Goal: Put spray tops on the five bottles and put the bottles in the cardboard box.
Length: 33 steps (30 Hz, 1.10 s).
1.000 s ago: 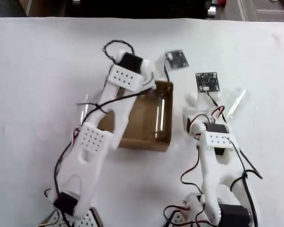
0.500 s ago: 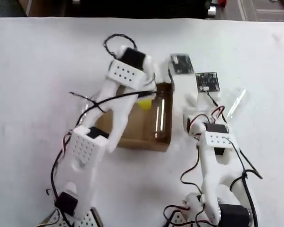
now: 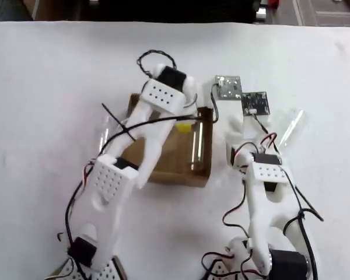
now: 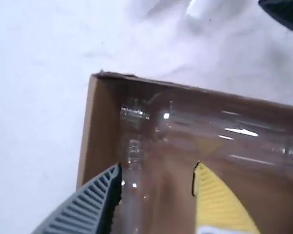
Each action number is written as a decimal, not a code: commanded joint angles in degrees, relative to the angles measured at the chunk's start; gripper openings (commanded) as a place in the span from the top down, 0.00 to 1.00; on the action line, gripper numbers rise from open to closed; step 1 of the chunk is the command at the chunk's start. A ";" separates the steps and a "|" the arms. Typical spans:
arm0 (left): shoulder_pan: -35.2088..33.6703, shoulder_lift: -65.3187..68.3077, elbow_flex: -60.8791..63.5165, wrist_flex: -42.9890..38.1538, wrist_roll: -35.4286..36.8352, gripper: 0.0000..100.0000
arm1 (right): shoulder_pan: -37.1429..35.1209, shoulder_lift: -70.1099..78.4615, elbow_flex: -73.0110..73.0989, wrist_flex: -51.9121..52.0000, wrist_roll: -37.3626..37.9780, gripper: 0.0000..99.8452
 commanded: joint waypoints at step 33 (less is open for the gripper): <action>2.24 0.13 -6.95 10.99 -11.16 0.77 | -0.04 -1.27 -0.70 -1.80 -0.09 0.84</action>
